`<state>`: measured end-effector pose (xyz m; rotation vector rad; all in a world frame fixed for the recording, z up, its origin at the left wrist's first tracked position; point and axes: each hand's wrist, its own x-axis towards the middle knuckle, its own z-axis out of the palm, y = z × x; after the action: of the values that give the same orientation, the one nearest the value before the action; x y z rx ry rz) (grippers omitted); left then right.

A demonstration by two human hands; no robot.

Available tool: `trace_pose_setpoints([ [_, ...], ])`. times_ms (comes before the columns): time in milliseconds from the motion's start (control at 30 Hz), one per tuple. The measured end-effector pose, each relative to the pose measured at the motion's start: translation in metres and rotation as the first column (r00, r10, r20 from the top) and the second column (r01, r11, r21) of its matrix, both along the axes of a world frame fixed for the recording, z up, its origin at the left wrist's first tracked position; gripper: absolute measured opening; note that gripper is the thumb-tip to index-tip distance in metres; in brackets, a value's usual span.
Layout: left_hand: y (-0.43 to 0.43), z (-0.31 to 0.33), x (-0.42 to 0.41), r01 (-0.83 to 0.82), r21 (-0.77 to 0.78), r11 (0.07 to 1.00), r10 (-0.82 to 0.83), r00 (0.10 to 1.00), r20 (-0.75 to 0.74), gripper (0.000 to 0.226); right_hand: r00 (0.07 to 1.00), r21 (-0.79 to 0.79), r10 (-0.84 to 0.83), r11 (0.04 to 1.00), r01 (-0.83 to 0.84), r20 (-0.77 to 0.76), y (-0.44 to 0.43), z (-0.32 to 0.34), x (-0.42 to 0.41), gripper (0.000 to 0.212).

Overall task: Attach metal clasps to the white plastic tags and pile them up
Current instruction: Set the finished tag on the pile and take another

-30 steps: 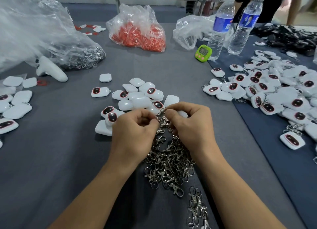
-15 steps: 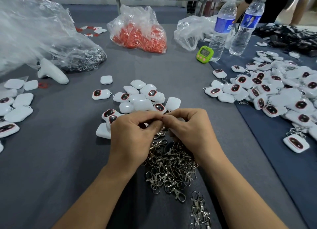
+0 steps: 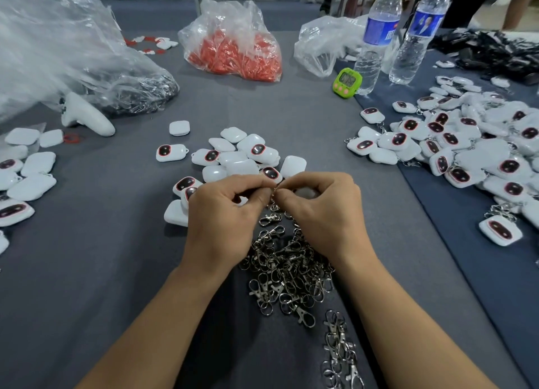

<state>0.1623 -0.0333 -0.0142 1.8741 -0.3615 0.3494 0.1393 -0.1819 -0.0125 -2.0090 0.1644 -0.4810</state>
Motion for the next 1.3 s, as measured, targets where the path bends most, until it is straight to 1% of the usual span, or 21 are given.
trace_pose_setpoints([
  [67, -0.001, -0.001, 0.001, 0.021, -0.04, 0.999, -0.023, 0.999, -0.041, 0.034, 1.0, 0.059, 0.002, 0.998, -0.003, 0.017, 0.0, 0.0, 0.001, 0.013],
  [167, -0.002, -0.002, 0.0, 0.052, -0.071, 0.996, -0.059, 0.994, -0.092, 0.019, 0.999, 0.155, 0.036, 0.987, -0.039, 0.019, -0.003, 0.001, 0.002, 0.01],
  [267, -0.001, 0.0, -0.002, 0.05, -0.039, 0.998, -0.051, 0.998, -0.026, 0.014, 0.998, 0.138, 0.057, 0.989, -0.06, 0.027, -0.006, 0.002, 0.001, 0.007],
  [333, 0.0, 0.002, -0.002, 0.035, -0.027, 0.999, -0.035, 0.999, 0.013, 0.019, 0.997, 0.107, 0.058, 0.992, -0.063, 0.044, -0.006, 0.003, 0.0, 0.008],
  [400, 0.001, 0.001, 0.0, 0.015, -0.003, 1.0, -0.014, 0.999, 0.047, 0.024, 0.996, 0.056, 0.055, 0.997, -0.058, 0.066, -0.006, 0.004, -0.001, 0.014],
  [467, 0.002, 0.001, 0.0, 0.024, 0.009, 1.0, -0.024, 0.998, 0.058, 0.02, 0.995, 0.016, 0.057, 0.998, -0.058, 0.081, -0.005, 0.004, -0.002, 0.021],
  [533, 0.003, 0.001, 0.001, 0.058, -0.031, 0.998, -0.057, 0.998, 0.011, 0.013, 0.995, 0.005, 0.067, 0.998, -0.068, 0.078, -0.005, 0.004, -0.004, 0.023],
  [600, 0.004, 0.001, 0.001, 0.088, -0.088, 0.992, -0.095, 0.993, -0.072, 0.009, 0.995, 0.006, 0.079, 0.997, -0.079, 0.067, -0.005, 0.004, -0.005, 0.024],
  [667, 0.007, 0.002, 0.002, 0.144, -0.149, 0.978, -0.169, 0.971, -0.172, 0.01, 0.994, 0.021, 0.091, 0.996, -0.092, 0.054, -0.005, 0.005, -0.004, 0.021],
  [733, 0.01, 0.004, 0.003, 0.212, -0.187, 0.959, -0.253, 0.938, -0.236, 0.011, 0.992, 0.041, 0.12, 0.992, -0.122, 0.035, -0.006, 0.006, -0.003, 0.018],
  [867, 0.017, 0.008, 0.005, 0.317, -0.167, 0.934, -0.355, 0.881, -0.313, 0.008, 0.968, 0.074, 0.247, 0.967, -0.244, -0.045, -0.008, 0.006, -0.002, 0.014],
  [933, 0.021, 0.009, 0.004, 0.355, -0.17, 0.919, -0.393, 0.849, -0.353, 0.009, 0.957, 0.085, 0.283, 0.957, -0.278, -0.058, -0.008, 0.006, -0.003, 0.013],
  [1000, 0.023, 0.011, 0.004, 0.371, -0.163, 0.914, -0.406, 0.838, -0.364, 0.014, 0.951, 0.097, 0.302, 0.95, -0.295, -0.06, -0.008, 0.006, -0.003, 0.013],
  [1033, 0.023, 0.011, 0.004, 0.371, -0.159, 0.915, -0.403, 0.84, -0.362, 0.016, 0.949, 0.107, 0.31, 0.947, -0.303, -0.061, -0.008, 0.006, -0.003, 0.012],
  [1100, 0.021, 0.011, 0.003, 0.351, -0.161, 0.923, -0.386, 0.852, -0.355, 0.013, 0.945, 0.119, 0.323, 0.942, -0.314, -0.061, -0.008, 0.007, -0.003, 0.012],
  [1200, 0.018, 0.01, 0.003, 0.303, -0.172, 0.937, -0.346, 0.872, -0.346, 0.011, 0.952, 0.104, 0.302, 0.95, -0.295, -0.052, -0.006, 0.008, -0.004, 0.012],
  [1267, 0.016, 0.009, 0.003, 0.222, -0.198, 0.955, -0.277, 0.905, -0.323, 0.013, 0.967, 0.053, 0.252, 0.967, -0.25, -0.032, -0.004, 0.007, -0.005, 0.016],
  [1300, 0.016, 0.008, 0.005, 0.142, -0.222, 0.965, -0.208, 0.928, -0.309, 0.014, 0.975, 0.017, 0.22, 0.975, -0.22, -0.028, -0.004, 0.007, -0.006, 0.025],
])
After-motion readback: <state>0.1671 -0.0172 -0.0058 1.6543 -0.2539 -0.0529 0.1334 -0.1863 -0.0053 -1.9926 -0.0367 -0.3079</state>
